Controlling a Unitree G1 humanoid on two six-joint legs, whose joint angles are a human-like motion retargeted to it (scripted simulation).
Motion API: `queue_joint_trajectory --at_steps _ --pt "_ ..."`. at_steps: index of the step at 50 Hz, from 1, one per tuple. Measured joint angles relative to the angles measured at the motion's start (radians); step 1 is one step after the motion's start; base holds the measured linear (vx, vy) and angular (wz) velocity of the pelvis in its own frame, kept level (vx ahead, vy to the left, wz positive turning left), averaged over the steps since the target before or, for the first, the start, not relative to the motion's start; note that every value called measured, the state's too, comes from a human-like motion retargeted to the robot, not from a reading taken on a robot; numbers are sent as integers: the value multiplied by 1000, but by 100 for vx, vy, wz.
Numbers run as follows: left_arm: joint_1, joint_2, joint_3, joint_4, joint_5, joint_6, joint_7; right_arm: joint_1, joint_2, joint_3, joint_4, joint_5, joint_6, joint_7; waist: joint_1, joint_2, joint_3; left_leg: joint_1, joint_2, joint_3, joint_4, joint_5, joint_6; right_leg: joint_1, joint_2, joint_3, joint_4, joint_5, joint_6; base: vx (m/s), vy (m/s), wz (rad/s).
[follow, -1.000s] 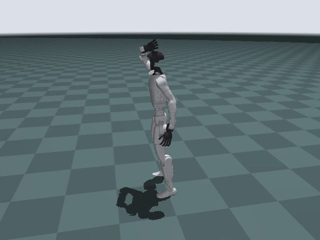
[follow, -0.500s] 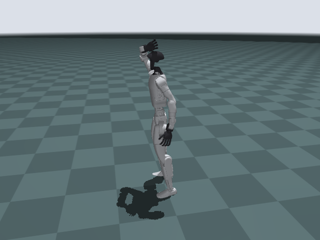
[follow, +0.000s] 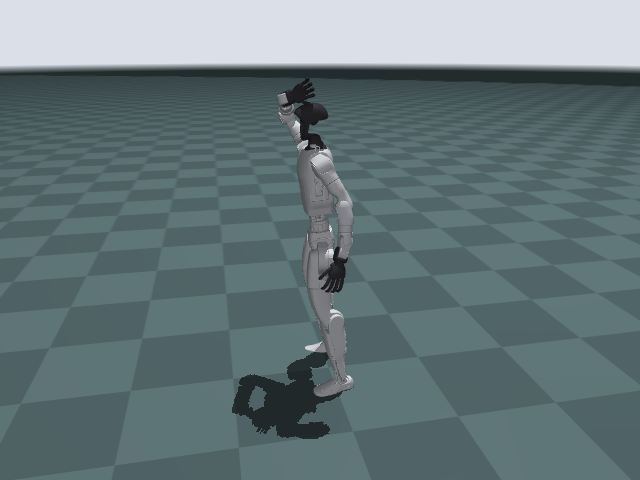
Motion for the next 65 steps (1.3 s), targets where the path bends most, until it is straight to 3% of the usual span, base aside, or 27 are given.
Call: queue_joint_trajectory --at_steps 20,27,35,40,45,57,65 --pt "0 -10 16 -1 -21 28 12 171 -20 -80 105 201 -40 88 -9 17 55 7 -5 6 2 4 5 3 -5 8 1 10 0 0 0 0" --pt "-10 -8 6 0 -33 58 8 346 30 -191 95 342 -56 188 -5 25 67 14 -10 4 4 4 14 12 -11 7 2 9 0 0 0 0" --pt "-91 -24 32 26 -66 105 1 788 225 -544 153 495 -17 325 12 15 78 35 -26 -3 9 -3 48 33 -29 7 11 0 -2 0 0 0" --pt "-144 -32 47 36 -47 113 11 1126 401 -790 205 466 29 377 39 1 82 41 -29 -6 12 -4 63 40 -32 5 15 -2 -4 0 0 0" --pt "-187 -36 27 30 11 105 35 1398 583 -936 318 403 61 391 77 -6 95 39 -31 -14 13 -2 69 42 -34 -1 17 -1 -3 0 0 0" --pt "-269 -28 -20 -13 109 80 51 1631 849 -950 917 355 111 370 159 -4 150 16 -36 -56 6 16 67 44 -39 -42 13 7 -15 -2 1 12" --pt "-264 -8 -15 -43 134 65 61 1705 907 -962 1009 365 98 344 183 -2 181 2 -42 -87 -3 29 65 50 -45 -75 8 11 -18 -2 1 19"
